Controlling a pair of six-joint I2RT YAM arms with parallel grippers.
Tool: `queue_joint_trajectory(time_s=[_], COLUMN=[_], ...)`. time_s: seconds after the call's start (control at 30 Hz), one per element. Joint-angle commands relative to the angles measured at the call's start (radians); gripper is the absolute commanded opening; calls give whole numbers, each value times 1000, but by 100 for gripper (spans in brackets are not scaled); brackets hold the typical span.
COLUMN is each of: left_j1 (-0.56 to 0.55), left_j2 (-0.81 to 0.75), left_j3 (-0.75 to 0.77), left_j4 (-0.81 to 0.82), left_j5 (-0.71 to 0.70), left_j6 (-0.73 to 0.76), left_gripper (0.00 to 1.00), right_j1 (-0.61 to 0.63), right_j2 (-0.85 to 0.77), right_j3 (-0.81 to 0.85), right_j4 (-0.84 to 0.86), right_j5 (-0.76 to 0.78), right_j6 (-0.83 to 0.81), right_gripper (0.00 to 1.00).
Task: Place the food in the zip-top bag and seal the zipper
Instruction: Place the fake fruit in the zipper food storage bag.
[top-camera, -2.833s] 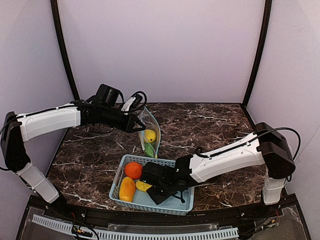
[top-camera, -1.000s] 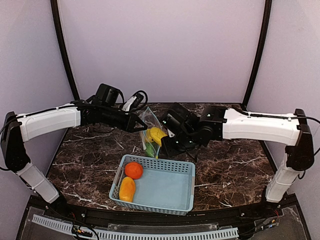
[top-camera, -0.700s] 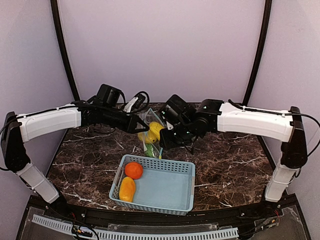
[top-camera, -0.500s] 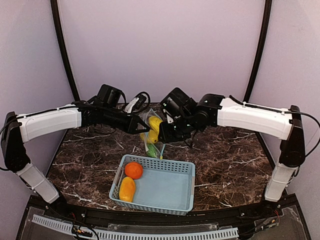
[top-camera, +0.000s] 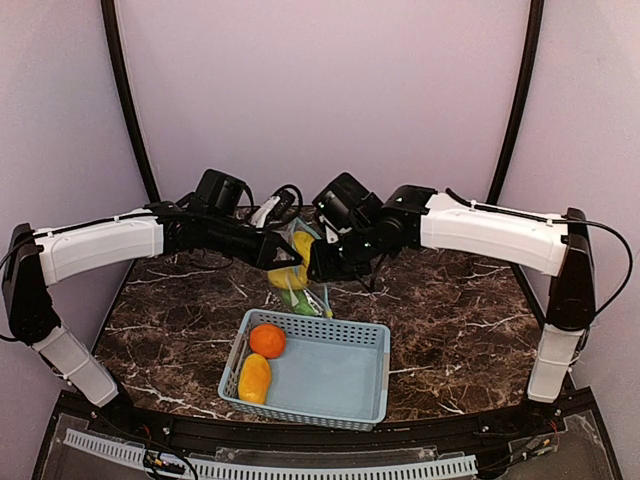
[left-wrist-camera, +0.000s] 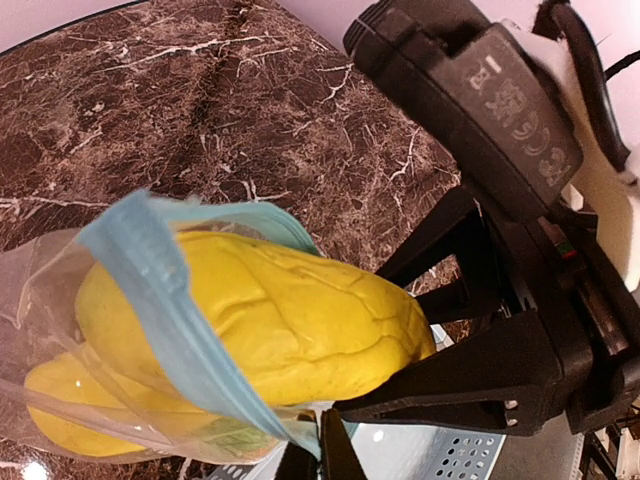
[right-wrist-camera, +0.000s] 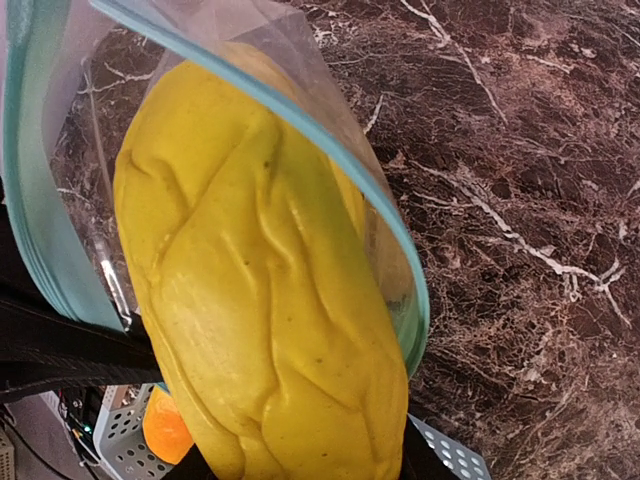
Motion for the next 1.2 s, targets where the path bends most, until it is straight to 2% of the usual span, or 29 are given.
queue_joint_trajectory(time_s=[0.0, 0.13, 0.23, 0.5, 0.7, 0.87, 1.17], left_j1=[-10, -9, -10, -9, -8, -9, -6], left_j2=[-17, -20, -17, -16, -16, -13, -17], left_j3=[10, 12, 12, 9, 9, 11, 19], left_j4=[1, -20, -15, -1, 2, -12, -33], left_j5=[-22, -75, -61, -17, -14, -37, -83], left_j6=[11, 13, 12, 11, 10, 1, 4], left_gripper=[1, 1, 1, 1, 1, 1, 1], right_j1=[-9, -8, -8, -9, -9, -8, -8], right_j2=[1, -14, -2, 109, 134, 113, 17], right_j3=[51, 59, 70, 165, 194, 183, 76], right_j4=[19, 10, 10, -123, -146, -131, -54], right_j5=[-18, -49, -69, 22, 44, 57, 65], right_j6=[16, 20, 17, -8, -33, -45, -47], right_gripper=[38, 39, 39, 43, 56, 65, 66])
